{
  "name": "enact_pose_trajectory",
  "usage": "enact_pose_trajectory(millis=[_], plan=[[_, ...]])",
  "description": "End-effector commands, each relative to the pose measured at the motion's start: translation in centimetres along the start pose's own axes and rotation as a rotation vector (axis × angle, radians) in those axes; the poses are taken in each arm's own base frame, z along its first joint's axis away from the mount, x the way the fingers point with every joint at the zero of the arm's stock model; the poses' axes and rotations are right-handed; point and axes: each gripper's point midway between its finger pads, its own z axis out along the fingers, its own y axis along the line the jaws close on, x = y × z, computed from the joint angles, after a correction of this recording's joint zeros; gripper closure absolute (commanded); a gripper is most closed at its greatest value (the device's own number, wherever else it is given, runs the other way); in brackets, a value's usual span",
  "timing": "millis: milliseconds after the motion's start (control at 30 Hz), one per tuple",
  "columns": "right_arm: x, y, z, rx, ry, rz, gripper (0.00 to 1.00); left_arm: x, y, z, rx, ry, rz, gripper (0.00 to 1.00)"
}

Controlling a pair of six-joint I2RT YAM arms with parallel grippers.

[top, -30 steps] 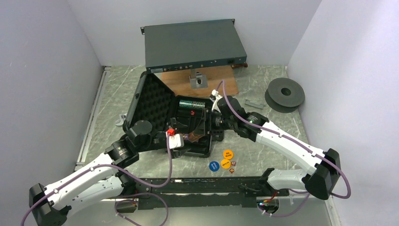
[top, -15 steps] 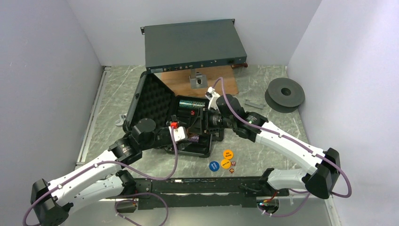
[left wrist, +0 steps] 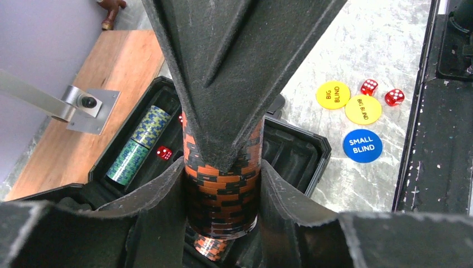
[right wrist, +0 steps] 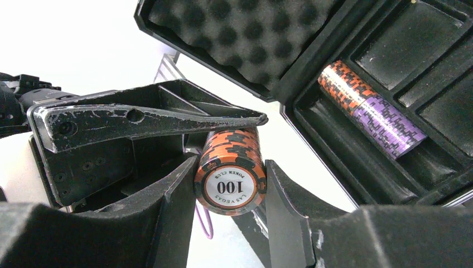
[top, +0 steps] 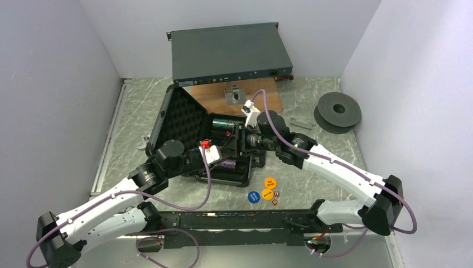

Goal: Pack up texas hold em set

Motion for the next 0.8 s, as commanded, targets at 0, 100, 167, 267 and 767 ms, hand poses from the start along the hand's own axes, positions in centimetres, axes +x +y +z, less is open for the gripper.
enact_pose_trajectory(millis=[0, 100, 167, 267, 767], plan=[[-1.5, 4.5, -1.0, -0.170, -0.052, -0.044, 1.00, -2.5, 1.6, -0.2, -0.066, -0.067, 0.017, 1.00], [-1.5, 4.5, -1.2, -0.167, -0.058, -0.057, 0.78, -2.1, 1.7, -0.3, -0.069, -0.055, 0.033, 1.00], [-1.7, 4.0, -1.3, -0.141, -0.071, -0.063, 0.49, -1.9, 1.7, -0.3, -0.069, -0.043, 0.048, 1.00], [-2.1, 2.8, -1.6, -0.069, -0.102, -0.065, 0.26, -1.4, 1.7, -0.3, -0.062, -0.020, 0.067, 1.00], [-2.5, -6.1, -6.3, 0.382, -0.263, -0.059, 0.11, 2.4, 0.5, 0.6, 0.044, 0.124, 0.183, 1.00]])
